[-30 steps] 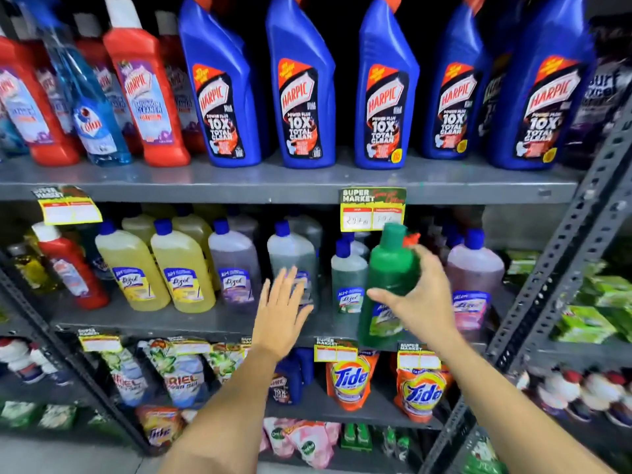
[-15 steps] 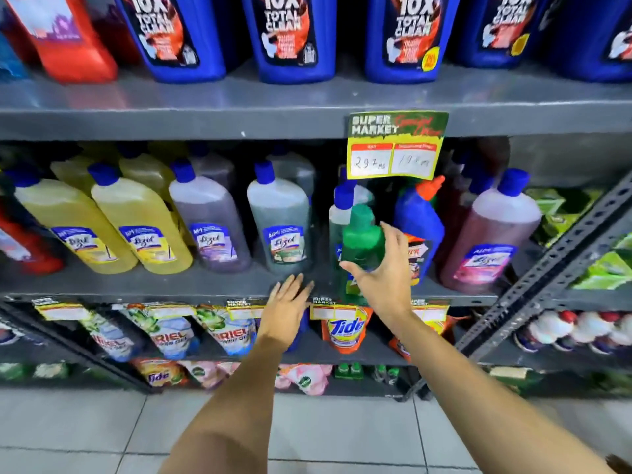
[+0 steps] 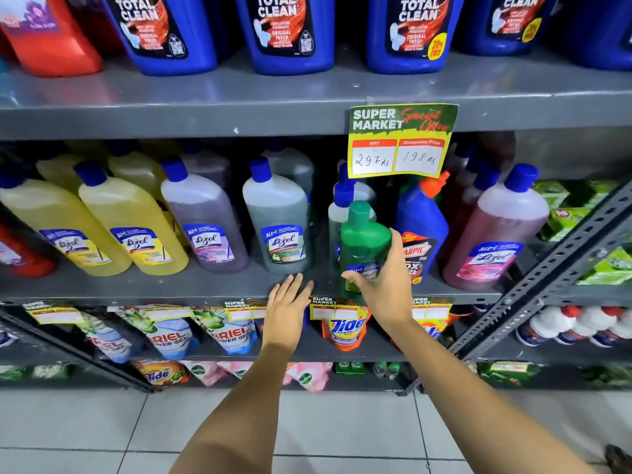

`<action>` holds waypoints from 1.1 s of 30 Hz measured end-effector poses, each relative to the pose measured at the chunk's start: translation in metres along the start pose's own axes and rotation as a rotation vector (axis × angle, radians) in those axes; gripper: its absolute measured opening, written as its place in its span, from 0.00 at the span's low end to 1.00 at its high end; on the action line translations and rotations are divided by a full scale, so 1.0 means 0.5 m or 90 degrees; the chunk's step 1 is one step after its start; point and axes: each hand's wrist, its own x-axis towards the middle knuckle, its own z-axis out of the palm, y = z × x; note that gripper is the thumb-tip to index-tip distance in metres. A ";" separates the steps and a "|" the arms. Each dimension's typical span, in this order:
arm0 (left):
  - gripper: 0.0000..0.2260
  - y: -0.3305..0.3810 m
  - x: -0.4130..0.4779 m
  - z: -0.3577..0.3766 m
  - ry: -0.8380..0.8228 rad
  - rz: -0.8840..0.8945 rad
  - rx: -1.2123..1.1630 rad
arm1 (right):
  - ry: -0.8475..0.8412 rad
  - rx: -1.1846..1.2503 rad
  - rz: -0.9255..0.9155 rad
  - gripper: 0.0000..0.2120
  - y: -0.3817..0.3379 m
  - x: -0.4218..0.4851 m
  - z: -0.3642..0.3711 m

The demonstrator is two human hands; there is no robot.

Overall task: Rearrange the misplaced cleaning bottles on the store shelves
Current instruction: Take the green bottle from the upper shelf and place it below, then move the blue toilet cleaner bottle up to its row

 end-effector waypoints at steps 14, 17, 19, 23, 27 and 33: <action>0.20 0.003 -0.005 0.000 0.056 0.006 -0.007 | 0.048 -0.047 -0.001 0.48 0.032 -0.057 -0.008; 0.20 0.003 -0.003 0.000 0.051 0.006 -0.005 | 0.230 -0.036 -0.086 0.29 0.035 -0.053 -0.045; 0.20 0.003 -0.002 0.000 0.046 0.004 0.003 | 0.331 -0.027 -0.126 0.22 0.041 -0.017 -0.083; 0.21 0.006 -0.003 0.000 0.032 -0.005 0.013 | 0.229 -0.073 -0.074 0.35 0.032 0.072 -0.147; 0.27 0.005 -0.001 0.003 0.018 -0.010 0.027 | 0.005 -0.072 0.015 0.43 0.045 0.115 -0.170; 0.23 0.004 -0.002 0.002 0.008 -0.008 0.034 | 0.042 -0.061 0.039 0.39 0.051 0.100 -0.174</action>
